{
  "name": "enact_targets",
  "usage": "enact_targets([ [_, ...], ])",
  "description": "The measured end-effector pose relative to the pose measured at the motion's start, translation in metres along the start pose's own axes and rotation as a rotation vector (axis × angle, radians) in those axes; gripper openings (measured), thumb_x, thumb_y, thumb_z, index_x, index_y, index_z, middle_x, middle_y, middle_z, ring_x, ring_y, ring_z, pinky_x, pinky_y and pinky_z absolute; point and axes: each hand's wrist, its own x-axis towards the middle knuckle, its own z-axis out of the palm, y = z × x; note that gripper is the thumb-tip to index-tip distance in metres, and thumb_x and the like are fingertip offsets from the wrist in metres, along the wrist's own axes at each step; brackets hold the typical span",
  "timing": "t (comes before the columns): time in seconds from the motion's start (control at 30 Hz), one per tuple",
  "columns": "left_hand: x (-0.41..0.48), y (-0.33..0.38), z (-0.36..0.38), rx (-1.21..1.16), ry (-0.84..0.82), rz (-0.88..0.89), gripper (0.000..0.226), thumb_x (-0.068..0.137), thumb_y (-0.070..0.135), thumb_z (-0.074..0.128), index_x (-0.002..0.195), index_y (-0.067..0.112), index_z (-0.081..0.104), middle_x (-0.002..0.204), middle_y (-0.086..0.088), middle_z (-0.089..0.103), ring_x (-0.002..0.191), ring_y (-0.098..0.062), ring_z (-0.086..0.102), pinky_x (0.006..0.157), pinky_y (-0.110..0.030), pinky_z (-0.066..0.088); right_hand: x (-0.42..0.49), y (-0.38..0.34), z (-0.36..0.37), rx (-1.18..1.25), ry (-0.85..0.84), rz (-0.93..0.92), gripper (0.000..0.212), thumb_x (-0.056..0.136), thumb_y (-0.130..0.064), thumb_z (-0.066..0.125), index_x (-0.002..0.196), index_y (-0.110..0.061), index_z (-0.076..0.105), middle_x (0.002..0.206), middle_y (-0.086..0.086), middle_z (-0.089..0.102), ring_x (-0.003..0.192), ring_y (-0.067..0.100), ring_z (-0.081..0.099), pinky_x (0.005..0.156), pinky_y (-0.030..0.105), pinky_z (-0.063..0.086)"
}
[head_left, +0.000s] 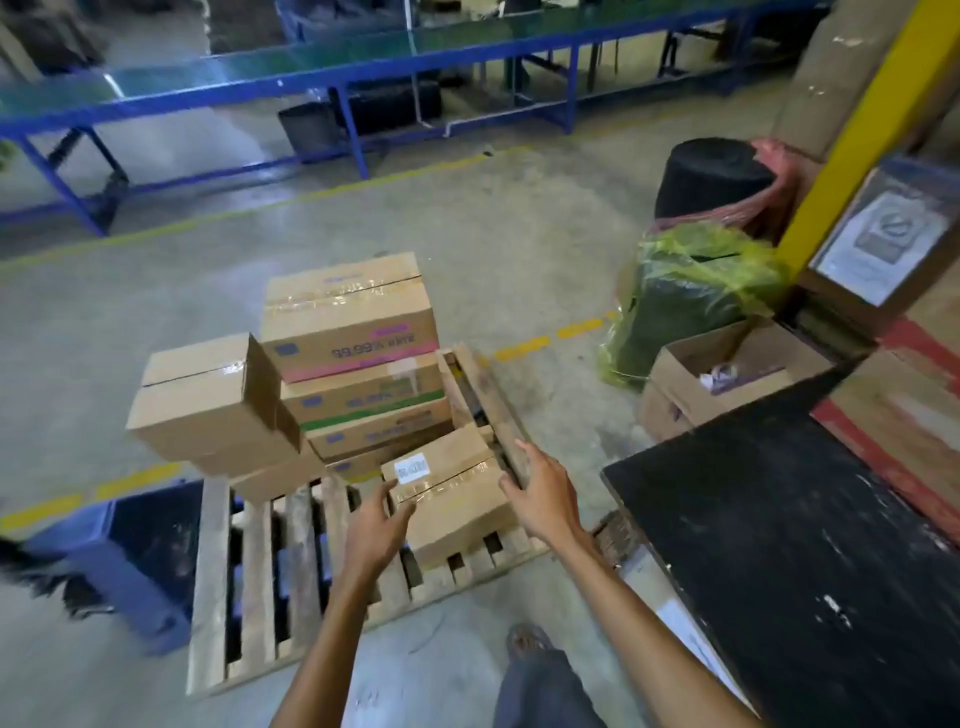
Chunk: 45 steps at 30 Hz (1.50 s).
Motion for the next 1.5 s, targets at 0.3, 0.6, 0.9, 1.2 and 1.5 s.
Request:
enact_targets([
  [0.3,0.093,-0.065,0.011,-0.044,0.018,-0.252,0.056,0.101,0.028,0.061,0.152,0.011,0.045,0.152,-0.012,0.051,0.124,-0.026,0.058,0.102,-0.036,0.041,0.125,0.013,0.087,-0.010,-0.245,0.057,0.062,0.089,-0.031,0.068,0.145,-0.013,0.050,0.134,0.007,0.063,0.123,0.027,0.059,0.095,0.027,0.045],
  [0.6,0.271,-0.168,0.118,-0.121,-0.071,-0.596,0.062,0.097,0.024,0.068,0.153,0.011,0.044,0.155,-0.014,0.048,0.142,-0.032,0.045,0.113,-0.041,0.038,0.294,0.131,0.246,-0.170,-0.375,0.258,0.064,0.091,-0.038,0.066,0.146,-0.012,0.048,0.136,0.012,0.064,0.121,0.031,0.062,0.099,0.038,0.052],
  [0.9,0.436,-0.340,0.249,-0.265,0.086,-0.788,0.097,0.089,0.051,0.071,0.163,0.019,0.017,0.164,-0.008,0.035,0.148,-0.031,0.037,0.118,-0.042,0.032,0.423,0.290,0.430,-0.265,-0.226,0.406,0.093,0.091,-0.055,0.063,0.161,-0.012,0.019,0.161,0.017,0.033,0.145,0.035,0.036,0.116,0.047,0.035],
  [1.2,0.474,-0.417,0.300,-0.496,0.057,-0.821,0.065,0.073,0.069,0.076,0.126,0.032,0.069,0.116,0.013,0.075,0.109,-0.011,0.069,0.104,-0.038,0.052,0.470,0.345,0.456,-0.065,-0.241,0.591,0.074,0.073,-0.074,0.073,0.120,-0.017,0.070,0.120,0.003,0.072,0.115,0.023,0.065,0.083,0.022,0.044],
  [1.5,0.417,-0.333,0.223,-0.393,0.194,-0.758,0.061,0.070,0.073,0.078,0.110,0.027,0.076,0.102,0.015,0.075,0.101,-0.007,0.069,0.095,-0.030,0.051,0.395,0.245,0.374,-0.198,-0.034,0.465,0.065,0.074,-0.081,0.063,0.077,-0.016,0.066,0.092,0.015,0.075,0.093,0.035,0.069,0.065,0.027,0.034],
])
